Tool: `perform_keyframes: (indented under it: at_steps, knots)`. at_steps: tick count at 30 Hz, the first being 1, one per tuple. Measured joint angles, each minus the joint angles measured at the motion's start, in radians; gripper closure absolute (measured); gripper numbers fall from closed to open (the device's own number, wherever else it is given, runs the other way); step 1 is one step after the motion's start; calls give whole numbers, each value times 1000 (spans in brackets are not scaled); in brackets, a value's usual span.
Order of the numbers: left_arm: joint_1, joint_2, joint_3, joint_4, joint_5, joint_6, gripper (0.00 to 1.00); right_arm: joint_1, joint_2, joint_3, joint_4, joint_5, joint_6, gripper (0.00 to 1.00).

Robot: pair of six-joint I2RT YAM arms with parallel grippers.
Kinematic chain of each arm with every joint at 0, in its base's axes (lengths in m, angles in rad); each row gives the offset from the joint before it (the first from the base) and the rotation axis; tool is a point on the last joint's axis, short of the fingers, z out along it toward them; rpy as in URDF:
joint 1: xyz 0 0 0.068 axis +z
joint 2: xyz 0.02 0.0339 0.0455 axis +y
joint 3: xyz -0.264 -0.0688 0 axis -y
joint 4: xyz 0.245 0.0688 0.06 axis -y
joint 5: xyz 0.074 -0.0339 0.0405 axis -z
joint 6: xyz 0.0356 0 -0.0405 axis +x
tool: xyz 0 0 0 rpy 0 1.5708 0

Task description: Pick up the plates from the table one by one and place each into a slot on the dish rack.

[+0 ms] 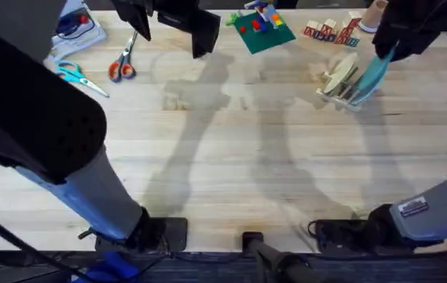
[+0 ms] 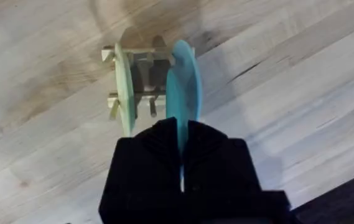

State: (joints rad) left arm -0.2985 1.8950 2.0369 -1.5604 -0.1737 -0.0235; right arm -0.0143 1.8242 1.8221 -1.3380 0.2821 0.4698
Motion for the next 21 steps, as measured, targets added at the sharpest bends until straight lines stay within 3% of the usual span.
perform_keyframes:
  at_steps: [21]
  knots:
    - [0, 0, 0, 0, 0, 0, 7, -3, 111, 0, 31, -16, -7, 970]
